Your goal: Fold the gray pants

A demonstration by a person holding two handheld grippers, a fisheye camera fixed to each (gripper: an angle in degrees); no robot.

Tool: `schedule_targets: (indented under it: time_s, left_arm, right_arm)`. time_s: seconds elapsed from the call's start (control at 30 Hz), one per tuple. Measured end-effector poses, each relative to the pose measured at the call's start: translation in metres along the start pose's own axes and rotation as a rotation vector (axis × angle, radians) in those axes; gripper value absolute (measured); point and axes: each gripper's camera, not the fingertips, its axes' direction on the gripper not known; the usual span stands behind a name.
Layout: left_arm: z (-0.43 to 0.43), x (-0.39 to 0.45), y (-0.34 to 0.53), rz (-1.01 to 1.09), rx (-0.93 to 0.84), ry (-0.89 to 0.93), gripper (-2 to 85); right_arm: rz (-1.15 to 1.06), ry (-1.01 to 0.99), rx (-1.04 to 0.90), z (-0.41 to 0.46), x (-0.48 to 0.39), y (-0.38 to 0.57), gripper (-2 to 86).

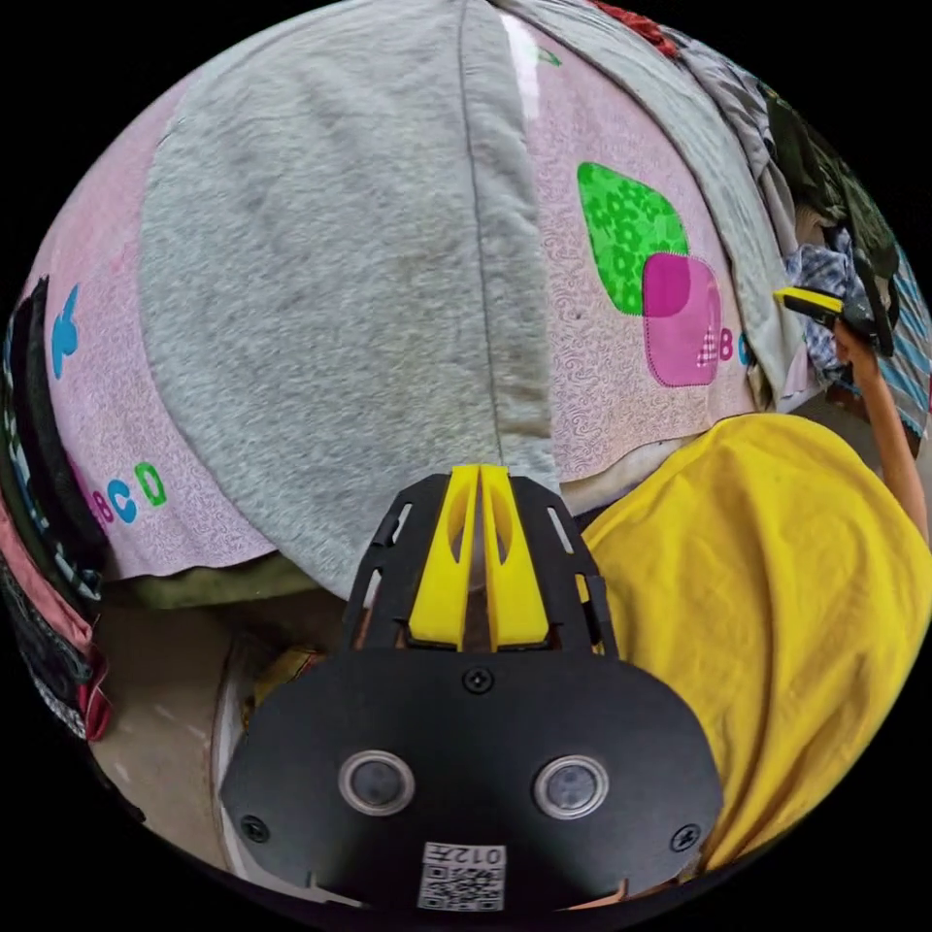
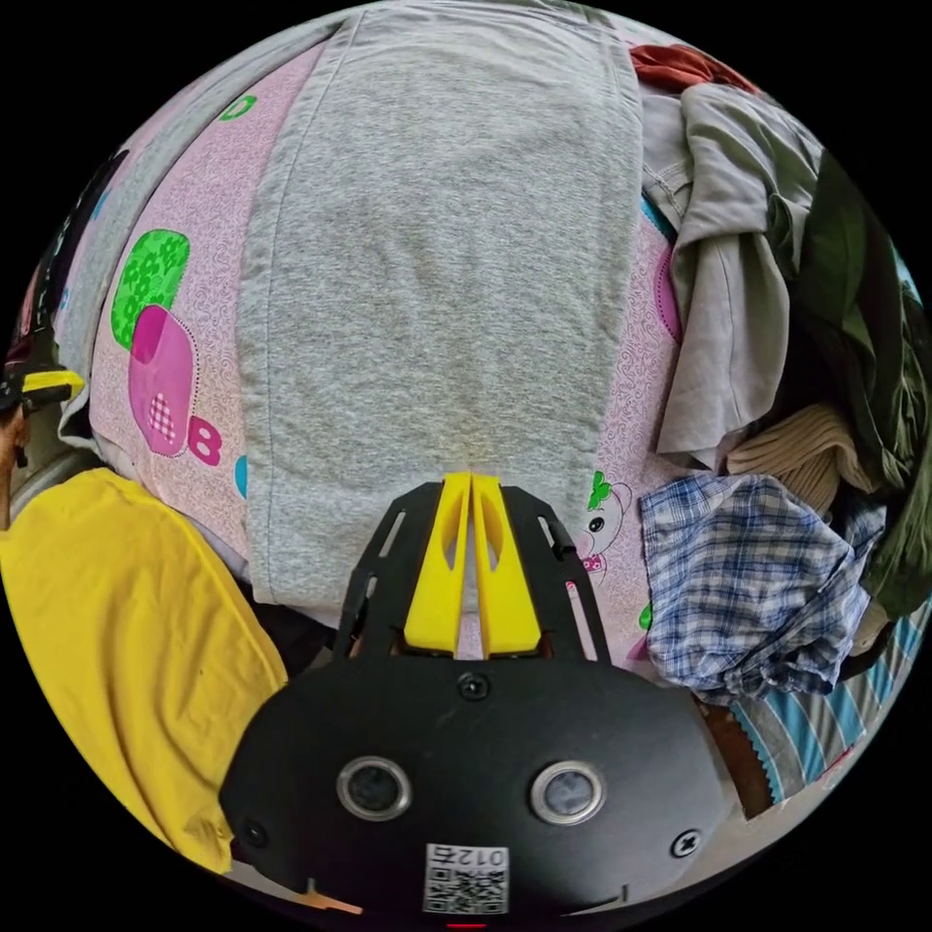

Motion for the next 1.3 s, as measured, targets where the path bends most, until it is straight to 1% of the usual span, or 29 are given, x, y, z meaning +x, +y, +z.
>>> schedule_targets:
  time_s: [0.07, 0.1, 0.13, 0.2, 0.23, 0.27, 0.33, 0.4, 0.43, 0.5, 0.6, 0.73, 0.87, 0.9, 0.93, 0.97, 1.0, 1.03, 1.07, 1.1, 1.13, 1.17, 1.2, 1.23, 1.27, 1.3]
  left_arm:
    - [-0.011, 0.015, -0.004, 0.038, 0.079, 0.021, 0.5]
    - [-0.016, 0.027, -0.01, 0.083, 0.123, 0.075, 0.6]
    - [-0.017, 0.034, -0.014, 0.109, 0.134, 0.11, 0.6]
    - [-0.014, 0.067, -0.035, 0.234, 0.138, 0.238, 1.1]
    - [-0.012, 0.078, -0.04, 0.272, 0.128, 0.255, 1.4]
    - [-0.007, 0.102, -0.051, 0.359, 0.11, 0.27, 1.9]
    - [-0.001, 0.139, -0.062, 0.473, 0.105, 0.237, 3.2]
    - [0.008, 0.186, -0.07, 0.631, 0.107, 0.196, 4.9]
    - [0.01, 0.198, -0.07, 0.67, 0.11, 0.184, 5.3]
    - [0.022, 0.239, -0.067, 0.813, 0.084, 0.116, 7.0]
    - [0.039, 0.274, -0.061, 0.908, 0.047, -0.004, 8.4]
    - [0.051, 0.303, -0.052, 0.966, 0.099, -0.124, 7.6]
    - [0.06, 0.328, -0.049, 0.966, 0.161, -0.283, 1.9]
    - [0.06, 0.332, -0.051, 0.985, 0.123, -0.269, 1.2]
    - [0.059, 0.333, -0.053, 0.992, 0.102, -0.237, 0.9]
    - [0.049, 0.332, -0.057, 0.986, 0.079, -0.133, 0.6]
    - [0.032, 0.324, -0.063, 0.962, 0.082, 0.049, 0.3]
    - [0.022, 0.318, -0.067, 0.947, 0.097, 0.17, 0.3]
    - [0.001, 0.298, -0.076, 0.878, 0.158, 0.415, 0.2]
    - [-0.015, 0.269, -0.088, 0.742, 0.243, 0.617, 0.2]
    - [-0.02, 0.251, -0.094, 0.657, 0.292, 0.703, 0.2]
    - [-0.024, 0.214, -0.104, 0.47, 0.388, 0.844, 0.2]
    - [-0.02, 0.177, -0.111, 0.27, 0.461, 0.937, 0.3]
    - [-0.017, 0.161, -0.113, 0.192, 0.49, 0.964, 0.4]
    - [-0.011, 0.136, -0.115, 0.073, 0.525, 0.976, 0.5]
    - [-0.006, 0.12, -0.115, -0.012, 0.511, 0.945, 0.6]
  right_arm:
    - [0.038, -0.024, 0.095, -0.017, 0.012, 0.029, 0.3]
    - [0.065, -0.078, 0.164, -0.029, 0.024, 0.052, 0.4]
    - [0.1, -0.141, 0.232, -0.038, 0.038, 0.077, 0.5]
    - [0.169, -0.213, 0.329, -0.05, 0.061, 0.117, 1.0]
    - [0.223, -0.245, 0.379, -0.054, 0.078, 0.143, 1.6]
    - [0.247, -0.26, 0.398, -0.055, 0.087, 0.155, 1.9]
    - [0.309, -0.335, 0.433, -0.054, 0.119, 0.197, 4.7]
    - [0.324, -0.398, 0.44, -0.049, 0.139, 0.221, 7.3]
    - [0.321, -0.441, 0.443, -0.046, 0.149, 0.233, 8.5]
    - [0.282, -0.489, 0.435, -0.042, 0.158, 0.246, 10.0]
    - [0.198, -0.526, 0.429, -0.041, 0.167, 0.259, 12.1]
    - [0.092, -0.551, 0.393, -0.048, 0.174, 0.266, 12.0]
    - [-0.019, -0.518, 0.289, -0.063, 0.173, 0.27, 4.9]
    - [-0.042, -0.529, 0.269, -0.073, 0.176, 0.273, 4.1]
    - [-0.064, -0.57, 0.262, -0.085, 0.181, 0.276, 3.5]
    - [-0.074, -0.601, 0.262, -0.093, 0.185, 0.278, 3.2]
    - [-0.101, -0.689, 0.268, -0.11, 0.194, 0.281, 2.8]
    - [-0.129, -0.81, 0.282, -0.127, 0.205, 0.281, 2.5]
    - [-0.128, -0.873, 0.294, -0.136, 0.212, 0.279, 2.3]
    - [-0.096, -0.986, 0.336, -0.151, 0.229, 0.275, 2.0]
    - [-0.029, -1.075, 0.407, -0.162, 0.247, 0.269, 1.8]
    - [0.022, -1.114, 0.444, -0.165, 0.256, 0.266, 1.6]
    - [0.12, -1.185, 0.513, -0.169, 0.271, 0.258, 1.6]
    - [0.195, -1.231, 0.554, -0.169, 0.279, 0.251, 1.6]
    - [0.229, -1.238, 0.562, -0.168, 0.281, 0.247, 1.6]
    - [0.281, -1.217, 0.567, -0.166, 0.281, 0.243, 1.7]
